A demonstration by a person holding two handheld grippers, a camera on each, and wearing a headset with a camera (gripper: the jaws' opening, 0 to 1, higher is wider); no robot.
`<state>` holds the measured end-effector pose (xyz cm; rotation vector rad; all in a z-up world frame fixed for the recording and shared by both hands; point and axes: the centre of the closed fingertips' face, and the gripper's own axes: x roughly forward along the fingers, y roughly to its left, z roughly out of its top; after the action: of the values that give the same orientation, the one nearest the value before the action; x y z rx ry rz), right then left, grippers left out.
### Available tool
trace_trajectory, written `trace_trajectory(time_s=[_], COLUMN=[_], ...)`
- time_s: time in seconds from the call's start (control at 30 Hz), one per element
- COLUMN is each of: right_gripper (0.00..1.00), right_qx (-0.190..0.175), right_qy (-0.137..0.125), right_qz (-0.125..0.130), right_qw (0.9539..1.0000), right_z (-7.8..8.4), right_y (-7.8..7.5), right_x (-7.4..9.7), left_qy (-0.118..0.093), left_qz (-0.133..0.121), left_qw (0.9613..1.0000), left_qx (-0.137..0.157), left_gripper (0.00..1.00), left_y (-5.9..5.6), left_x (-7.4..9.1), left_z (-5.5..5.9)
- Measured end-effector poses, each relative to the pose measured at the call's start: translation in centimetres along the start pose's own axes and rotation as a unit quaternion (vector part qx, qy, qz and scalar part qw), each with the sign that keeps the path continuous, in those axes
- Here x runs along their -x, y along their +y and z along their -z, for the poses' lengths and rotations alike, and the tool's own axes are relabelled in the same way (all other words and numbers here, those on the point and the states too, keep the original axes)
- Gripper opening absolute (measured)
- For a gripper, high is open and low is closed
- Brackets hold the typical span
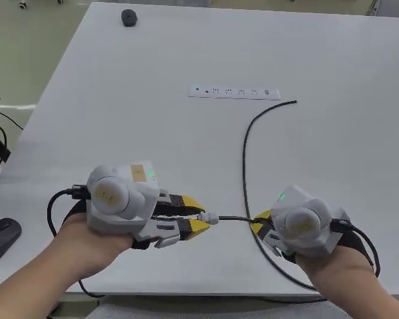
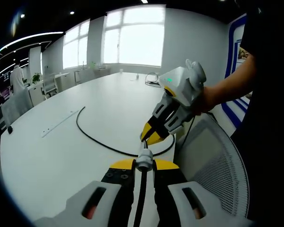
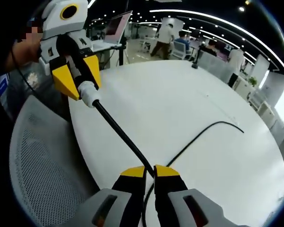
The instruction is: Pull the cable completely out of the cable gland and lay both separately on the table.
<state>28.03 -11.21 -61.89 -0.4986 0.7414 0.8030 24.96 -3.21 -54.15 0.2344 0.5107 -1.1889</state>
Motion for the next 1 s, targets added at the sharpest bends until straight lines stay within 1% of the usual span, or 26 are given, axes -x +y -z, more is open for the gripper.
trace_trajectory(time_s=[0.13,0.23,0.3,0.4,0.43,0.47,0.5,0.53,0.6,0.67,0.7,0.77,0.87,0.93,1.0], right_gripper=[0.01,0.01,0.02,0.04,0.06,0.1,0.12,0.12,0.11,0.11,0.1,0.1,0.1,0.1,0.09], right_qx=[0.004,0.002,0.009,0.023,0.024,0.031,0.035,0.056,0.08,0.106,0.126,0.146,0.173,0.184,0.19], right_qy=[0.0,-0.006,-0.011,-0.028,-0.033,-0.048,-0.054,-0.064,-0.075,-0.079,-0.083,-0.087,-0.087,-0.088,-0.082], right_qz=[0.001,0.004,0.008,0.007,0.009,0.007,0.007,0.011,0.01,0.01,0.014,0.011,0.007,0.008,0.009], right_qw=[1.0,1.0,0.9999,0.9993,0.9991,0.9983,0.9979,0.9963,0.9939,0.9911,0.9884,0.9854,0.9811,0.979,0.9782], right_z=[-0.1,-0.2,-0.4,-1.1,-1.5,-2.3,-2.7,-3.5,-4.5,-5.3,-5.9,-6.7,-7.3,-7.7,-7.6], right_y=[0.1,-0.1,-0.2,0.0,0.0,0.4,0.6,1.0,2.0,2.8,3.3,4.3,5.3,5.5,5.5], right_x=[0.1,0.4,0.8,1.7,2.0,2.5,2.9,3.4,3.9,4.0,4.0,3.8,3.3,2.9,2.5], left_qy=[0.002,0.003,0.004,0.003,0.005,0.005,0.004,0.003,0.003,0.003,0.001,0.0,-0.006,-0.006,-0.004], left_qz=[-0.002,-0.003,-0.004,-0.004,-0.005,-0.005,-0.005,-0.005,-0.004,-0.004,-0.003,-0.002,-0.001,0.001,0.002], left_qw=[1.0,1.0,1.0,1.0,1.0,1.0,1.0,1.0,1.0,1.0,1.0,1.0,1.0,1.0,1.0], left_qx=[-0.001,-0.001,-0.002,-0.001,0.0,0.001,0.001,0.001,0.002,0.003,0.004,0.004,0.006,0.005,0.003], left_gripper=[0.15,0.15,0.15,0.15,0.15,0.15,0.15,0.15,0.15,0.15,0.15,0.15,0.15,0.15,0.15], left_y=[0.0,0.2,0.2,0.3,0.3,0.3,0.3,0.4,0.3,0.4,0.3,0.3,0.4,0.3,0.3], left_x=[-0.1,-0.1,-0.1,0.0,0.0,0.0,0.0,0.0,0.0,0.0,-0.1,-0.1,0.0,0.0,0.0], left_z=[0.1,0.2,0.2,0.2,0.3,0.3,0.2,0.2,0.2,0.2,0.1,0.0,-0.3,-0.3,-0.2])
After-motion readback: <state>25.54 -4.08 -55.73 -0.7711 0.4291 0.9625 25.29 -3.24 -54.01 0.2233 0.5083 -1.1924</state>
